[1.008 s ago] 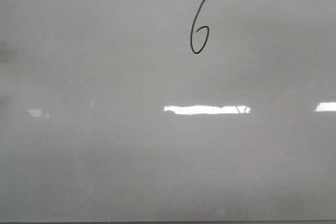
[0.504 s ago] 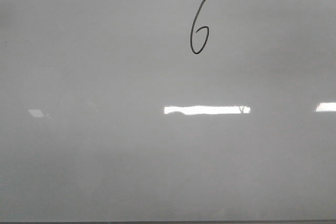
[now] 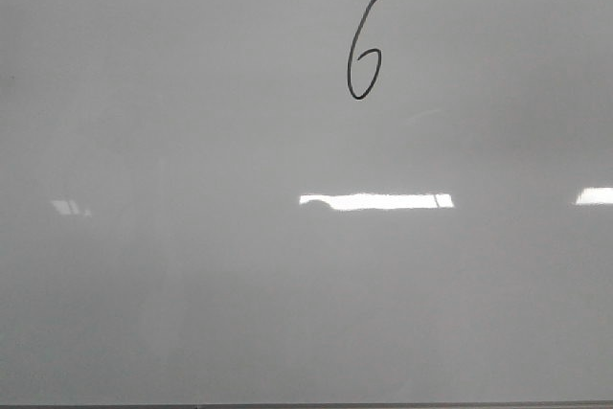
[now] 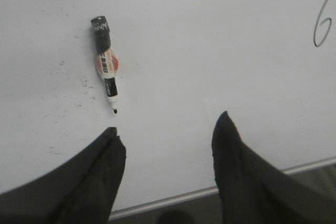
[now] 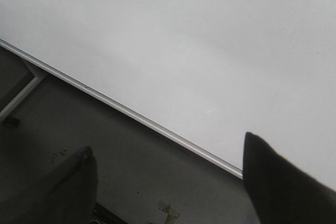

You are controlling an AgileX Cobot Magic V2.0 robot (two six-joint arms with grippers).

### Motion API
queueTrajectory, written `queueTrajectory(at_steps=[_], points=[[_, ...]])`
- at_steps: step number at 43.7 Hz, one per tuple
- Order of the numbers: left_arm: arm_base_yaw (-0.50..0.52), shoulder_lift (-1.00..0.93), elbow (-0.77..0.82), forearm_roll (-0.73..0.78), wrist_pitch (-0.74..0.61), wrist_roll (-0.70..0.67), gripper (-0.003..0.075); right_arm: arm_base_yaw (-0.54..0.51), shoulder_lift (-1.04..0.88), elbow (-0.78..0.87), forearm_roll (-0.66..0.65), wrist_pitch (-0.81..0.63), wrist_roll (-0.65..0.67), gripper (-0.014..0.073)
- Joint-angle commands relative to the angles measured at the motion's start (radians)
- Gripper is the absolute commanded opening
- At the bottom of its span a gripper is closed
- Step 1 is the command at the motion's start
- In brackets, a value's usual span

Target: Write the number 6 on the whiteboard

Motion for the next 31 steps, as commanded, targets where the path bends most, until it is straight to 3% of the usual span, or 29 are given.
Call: queueTrajectory(at_steps=[1, 10, 13, 17, 23, 26, 28, 31], points=[[-0.009, -0.035, -0.026, 0.008, 0.023, -0.009, 0.0375, -0.006, 0.006, -0.03, -0.006, -0.055, 0.005, 0.0591], [-0.007, -0.111, -0.01, 0.105, 0.039, -0.12, 0.0375, -0.006, 0.006, -0.03, -0.006, -0.055, 0.006, 0.0589], [-0.007, -0.113, 0.0, 0.105, 0.041, -0.12, 0.0358, -0.006, 0.006, -0.03, -0.006, -0.053, 0.006, 0.0544], [-0.007, -0.113, 0.023, 0.105, 0.041, -0.12, 0.0276, -0.006, 0.006, -0.03, -0.006, -0.039, 0.006, 0.038], [-0.007, -0.113, 0.056, 0.105, 0.014, -0.12, 0.0088, -0.006, 0.006, -0.03, -0.006, -0.021, 0.006, 0.0034], [-0.007, -0.113, 0.065, 0.105, 0.013, -0.12, 0.0018, -0.006, 0.006, -0.03, -0.006, -0.016, 0.006, -0.0085], [-0.007, -0.113, 0.068, 0.105, 0.013, -0.12, -0.0015, -0.006, 0.006, -0.03, -0.006, -0.012, 0.006, -0.0127], [-0.007, -0.113, 0.068, 0.105, 0.013, -0.12, -0.002, -0.006, 0.006, -0.03, -0.006, -0.012, 0.006, -0.012]])
